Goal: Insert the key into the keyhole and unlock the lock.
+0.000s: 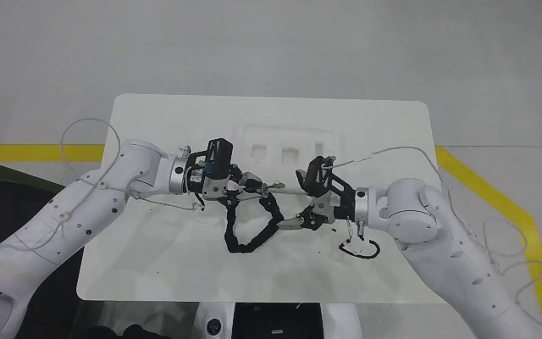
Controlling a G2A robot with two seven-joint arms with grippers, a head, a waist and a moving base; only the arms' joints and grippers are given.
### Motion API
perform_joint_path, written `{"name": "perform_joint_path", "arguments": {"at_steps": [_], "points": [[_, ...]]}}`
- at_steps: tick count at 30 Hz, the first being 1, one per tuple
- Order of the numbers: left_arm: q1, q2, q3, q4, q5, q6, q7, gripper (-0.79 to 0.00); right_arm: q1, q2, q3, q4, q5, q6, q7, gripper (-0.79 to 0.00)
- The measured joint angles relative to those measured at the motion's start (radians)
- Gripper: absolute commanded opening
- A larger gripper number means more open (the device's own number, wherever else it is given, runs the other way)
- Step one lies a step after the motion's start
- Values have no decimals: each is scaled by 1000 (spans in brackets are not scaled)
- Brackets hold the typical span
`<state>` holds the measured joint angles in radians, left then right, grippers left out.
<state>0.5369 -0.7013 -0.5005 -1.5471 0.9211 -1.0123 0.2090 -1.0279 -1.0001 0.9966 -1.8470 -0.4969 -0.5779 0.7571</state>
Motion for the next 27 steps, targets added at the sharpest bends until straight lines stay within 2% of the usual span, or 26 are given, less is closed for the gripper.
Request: {"name": "perform_joint_path", "arguments": {"at_steps": [1,2,3,4,13,20,27], "points": [[1,-1,-1,-3,-1,0,0,-785,8,-5,-17,11,-15,7,-15,-379],[2,-1,-2,-4,-2,0,-2,-785,17,-10,-33,23,-26,17,-29,-496],[3,-2,-4,-5,-3,0,-4,-785,28,-16,-52,37,-38,29,-43,-680],[5,-3,-4,-4,-4,0,-5,-785,37,-20,-64,47,-45,36,-52,-785],[26,-4,-25,13,-2,0,22,-785,61,-32,-85,66,-92,58,-74,-785],[41,0,-47,19,5,0,45,-785,68,-34,-82,63,-91,93,-29,-785],[58,5,-71,24,23,0,59,-785,69,-30,-66,66,-66,149,76,-785]]}}
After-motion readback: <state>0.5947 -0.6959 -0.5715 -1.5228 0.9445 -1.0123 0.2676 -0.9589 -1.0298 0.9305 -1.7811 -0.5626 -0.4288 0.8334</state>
